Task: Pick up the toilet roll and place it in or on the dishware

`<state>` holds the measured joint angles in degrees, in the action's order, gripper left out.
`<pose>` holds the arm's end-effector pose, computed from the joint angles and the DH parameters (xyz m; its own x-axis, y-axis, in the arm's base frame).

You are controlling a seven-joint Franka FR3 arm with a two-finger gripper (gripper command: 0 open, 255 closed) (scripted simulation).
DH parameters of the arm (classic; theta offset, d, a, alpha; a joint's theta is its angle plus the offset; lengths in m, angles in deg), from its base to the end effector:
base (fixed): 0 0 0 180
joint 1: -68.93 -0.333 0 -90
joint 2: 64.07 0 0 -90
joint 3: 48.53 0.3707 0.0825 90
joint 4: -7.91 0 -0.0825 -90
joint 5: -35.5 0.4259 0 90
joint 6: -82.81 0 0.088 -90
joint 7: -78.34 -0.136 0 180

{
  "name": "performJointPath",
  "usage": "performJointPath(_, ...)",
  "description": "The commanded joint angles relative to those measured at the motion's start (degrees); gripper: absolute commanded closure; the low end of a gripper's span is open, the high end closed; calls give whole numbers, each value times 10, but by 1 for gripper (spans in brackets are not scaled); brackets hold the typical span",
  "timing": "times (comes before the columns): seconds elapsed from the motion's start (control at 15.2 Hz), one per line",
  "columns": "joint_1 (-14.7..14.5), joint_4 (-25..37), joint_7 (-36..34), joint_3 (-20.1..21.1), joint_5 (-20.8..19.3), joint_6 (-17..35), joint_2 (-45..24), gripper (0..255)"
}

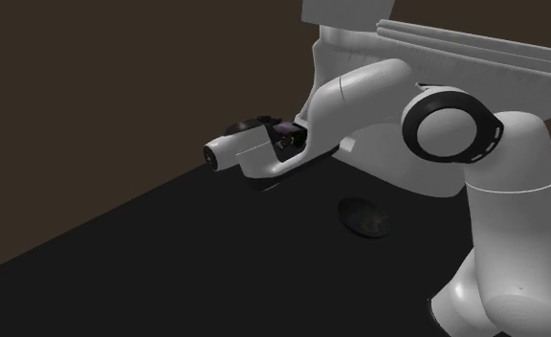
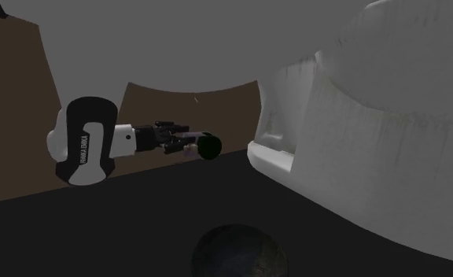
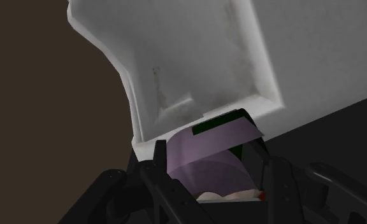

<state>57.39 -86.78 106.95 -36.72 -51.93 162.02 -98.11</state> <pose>0.7098 0.1150 0.3381 0.3654 0.1033 -0.9251 0.9099 0.1698 0.3784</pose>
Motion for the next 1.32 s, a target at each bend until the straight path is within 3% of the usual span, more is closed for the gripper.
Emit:
performJointPath(0.0, 1, -2, 8, 0, 0, 0, 10, 255)
performJointPath(0.13, 1, -1, 14, 0, 0, 0, 15, 255)
performJointPath(0.66, 0, -222, -55, 28, 56, -11, 174, 255)
performJointPath(1.25, -21, -423, -94, 63, 139, -17, 346, 255)
